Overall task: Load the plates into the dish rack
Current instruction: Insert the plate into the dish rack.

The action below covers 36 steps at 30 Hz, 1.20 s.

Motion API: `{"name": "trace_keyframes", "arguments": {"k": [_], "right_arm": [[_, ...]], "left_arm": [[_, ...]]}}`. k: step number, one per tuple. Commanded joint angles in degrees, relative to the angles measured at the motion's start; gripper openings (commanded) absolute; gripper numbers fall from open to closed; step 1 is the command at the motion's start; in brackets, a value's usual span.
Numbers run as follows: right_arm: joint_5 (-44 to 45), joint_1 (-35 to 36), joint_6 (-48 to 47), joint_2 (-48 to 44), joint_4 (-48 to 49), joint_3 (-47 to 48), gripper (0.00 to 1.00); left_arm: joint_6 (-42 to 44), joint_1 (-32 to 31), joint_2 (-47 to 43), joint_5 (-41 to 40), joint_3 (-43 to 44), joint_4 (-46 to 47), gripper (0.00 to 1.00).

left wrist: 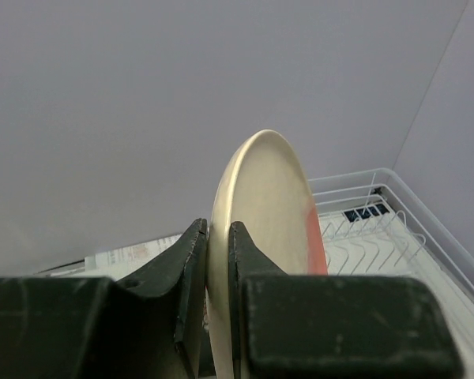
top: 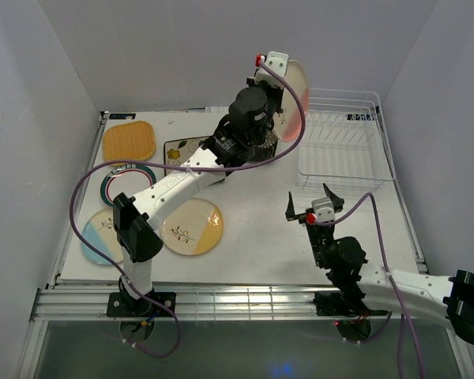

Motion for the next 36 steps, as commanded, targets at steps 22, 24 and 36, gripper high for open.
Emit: {"name": "trace_keyframes", "arguments": {"k": [22,24,36], "right_arm": [[-21.01,-8.04,-1.73,25.26,17.02,16.57,0.96],[-21.54,-8.58,-0.93,27.27,17.46,17.45,0.95],[-18.39,-10.08,-4.52,40.55,25.89,24.83,0.77]], "left_arm": [[-10.67,-0.3,-10.31,-3.13,-2.52,-10.34,0.0],[-11.29,-0.3,-11.1,-2.87,-3.05,-10.78,0.0],[-13.49,-0.3,-11.98,-2.43,-4.28,-14.3,0.0]]}}
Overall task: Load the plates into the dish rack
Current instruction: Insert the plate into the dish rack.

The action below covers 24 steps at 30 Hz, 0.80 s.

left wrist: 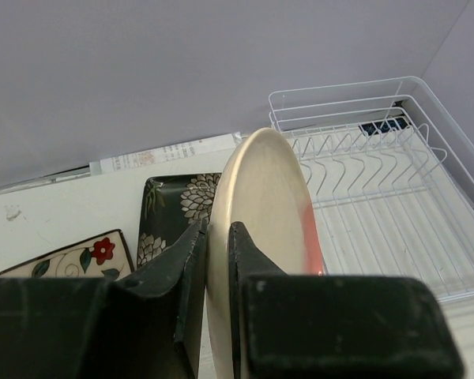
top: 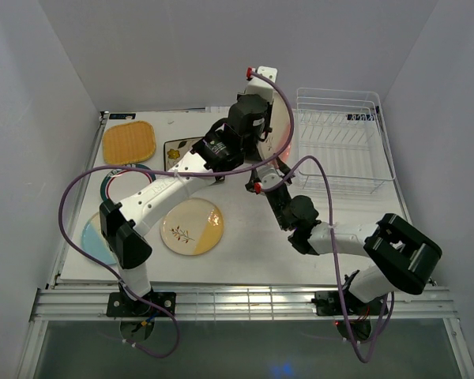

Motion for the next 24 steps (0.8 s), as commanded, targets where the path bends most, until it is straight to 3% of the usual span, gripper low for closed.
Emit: {"name": "trace_keyframes", "arguments": {"k": [1,5,9,12,15,17,18,24], "right_arm": [[2.28,-0.24,-1.69,2.46,15.8,2.52,0.75],[2.98,-0.24,-1.96,4.14,18.34,2.61,0.61],[2.81,-0.24,-1.52,3.96,19.05,1.91,0.58],[3.24,-0.15,-1.87,4.14,19.14,2.17,0.43],[3.51,-0.24,-2.13,3.96,19.23,2.26,0.35],[3.69,-0.15,-2.04,3.7,19.41,2.0,0.15],[3.77,-0.24,-1.96,3.35,19.32,2.0,0.1],[3.86,-0.24,-1.69,2.03,19.23,1.03,0.08]], "left_arm": [[-2.06,-0.28,-6.21,-0.13,0.72,4.74,0.0],[-1.62,-0.28,-5.69,-0.48,0.81,4.74,0.0],[-1.27,-0.28,-4.99,-0.92,0.9,4.91,0.0],[-1.35,-0.28,-4.37,-0.75,0.99,5.09,0.0],[-1.79,-0.28,-4.11,-0.48,0.99,5.18,0.0],[-1.88,-0.28,-3.84,-0.48,1.07,5.09,0.0],[-1.88,-0.19,-3.75,-0.31,0.99,5.18,0.0],[-2.23,-0.28,-3.75,-0.04,0.46,5.44,0.03]]}}
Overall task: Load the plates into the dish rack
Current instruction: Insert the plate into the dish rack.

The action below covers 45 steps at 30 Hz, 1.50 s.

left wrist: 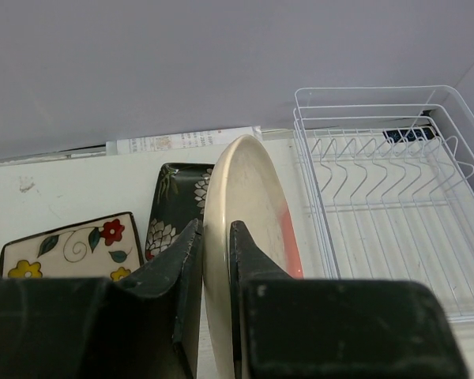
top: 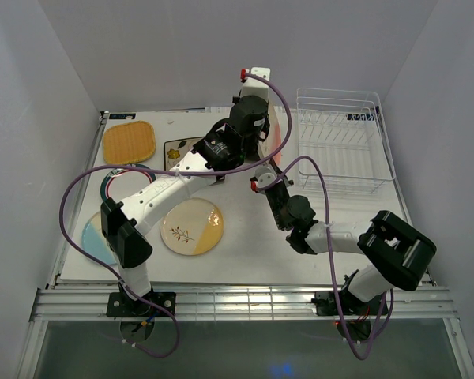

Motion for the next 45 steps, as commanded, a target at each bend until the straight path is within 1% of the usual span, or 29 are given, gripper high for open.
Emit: {"name": "trace_keyframes", "arguments": {"k": [1,5,8,9,11,12,14,19,22,25,28,30,31,32,34,36,40,45], "right_arm": [[-1.19,-0.11,3.03,-2.06,18.25,0.26,0.08],[-0.22,-0.2,3.12,-2.32,18.42,0.35,0.08],[0.22,-0.28,3.56,-2.67,18.42,0.18,0.08],[0.57,-0.28,3.56,-2.76,18.6,0.18,0.08],[0.84,-0.46,4.26,-3.02,18.69,0.18,0.08],[0.84,-0.55,4.43,-3.11,18.69,0.26,0.08],[1.18,-0.9,5.13,-3.29,18.42,0.44,0.08],[1.19,-1.6,6.28,-3.9,17.9,0.62,0.08],[1.1,-2.3,7.68,-4.52,16.76,0.97,0.08],[0.84,-3.27,9.79,-5.48,15.53,1.14,0.08],[0.57,-4.76,13.03,-6.98,12.63,1.93,0.08],[-0.65,-5.9,15.67,-8.56,8.61,2.46,0.08],[-1.27,-7.39,17.25,-9.17,7.36,2.63,0.08],[-2.14,-8.01,20.14,-10.4,5.96,3.16,0.08],[-3.82,-9.76,22.27,-11.28,1.83,4.04,0.08],[-5.22,-10.82,25.08,-12.25,-0.81,5.88,0.08],[-8.04,-14.95,30.97,-13.39,-9.41,9.49,0.08],[-13.65,-20.49,39.22,-14.19,-16.81,13.35,0.08]], "left_arm": [[1.4,-0.57,-3.95,4.11,1.23,7.1,0.05],[1.4,-0.48,-4.47,4.28,0.0,7.98,0.11],[1.66,-0.39,-5.0,4.81,-0.62,8.86,0.2],[1.66,-0.39,-5.26,4.81,-0.8,8.86,0.23],[1.75,-0.3,-5.7,5.07,-1.15,9.21,0.35],[1.66,-0.22,-6.14,5.16,-1.76,9.3,0.39],[1.66,-0.13,-6.67,5.43,-2.47,9.65,0.4],[1.4,0.22,-8.34,5.25,-5.27,10.44,0.65],[1.66,0.66,-9.04,5.08,-6.5,10.88,0.71],[2.01,1.02,-10.62,4.64,-7.82,12.11,0.78],[2.98,1.02,-13.43,4.11,-11.33,14.22,0.86],[3.94,1.19,-16.32,4.11,-15.64,16.67,0.89],[4.47,1.1,-17.39,3.85,-17.48,17.29,0.93],[4.91,1.1,-18.35,3.41,-19.06,20.34,0.95],[6.05,1.19,-21.52,3.32,-23.9,22.3,0.98],[6.93,1.28,-24.5,3.05,-28.54,24.85,0.98],[7.2,1.72,-28.72,4.19,-34.53,26.35,0.98],[7.73,2.51,-31.37,6.66,-40.25,27.58,0.98]]}}
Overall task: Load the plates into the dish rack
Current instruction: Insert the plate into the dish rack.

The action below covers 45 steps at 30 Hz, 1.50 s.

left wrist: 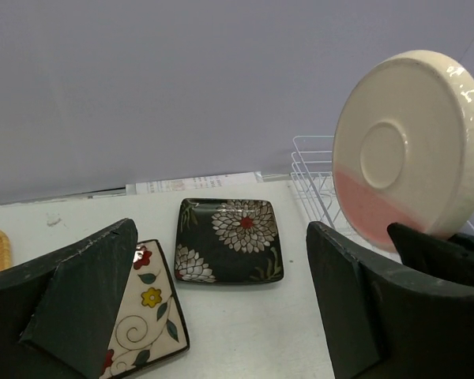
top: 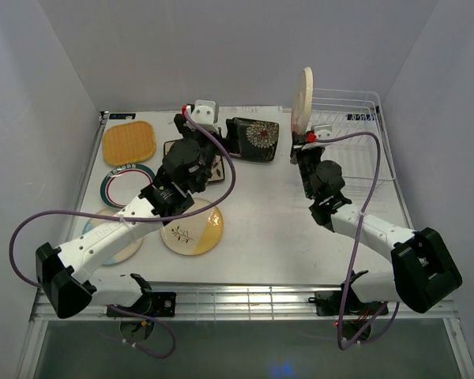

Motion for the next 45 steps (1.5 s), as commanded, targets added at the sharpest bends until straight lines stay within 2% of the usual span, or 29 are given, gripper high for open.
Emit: {"name": "trace_keyframes", "arguments": {"k": [1,8,18,28,41,45], "right_arm": [[-5.95,-4.36,7.37,-2.91,1.85,6.03,0.08],[-14.12,-11.49,14.31,-0.54,-2.9,9.46,0.08],[-22.65,-18.26,15.46,7.45,-4.75,16.4,0.08],[-24.76,-21.51,16.25,14.75,-4.05,21.5,0.08],[-25.64,-24.24,15.99,18.1,-4.4,26.17,0.08],[-26.34,-27.56,17.56,17.39,-5.01,26.6,0.08]], "left_arm": [[2.25,0.98,-2.26,2.46,-3.97,2.29,0.98],[4.02,3.79,-5.68,5.53,-12.06,9.13,0.98],[5.87,11.61,-6.65,14.06,-19.98,11.7,0.98],[5.96,12.67,-7.88,14.24,-24.46,13.81,0.98],[6.14,12.67,-9.38,14.86,-26.75,14.95,0.98],[5.96,12.67,-9.03,15.21,-27.01,15.13,0.98]]}}
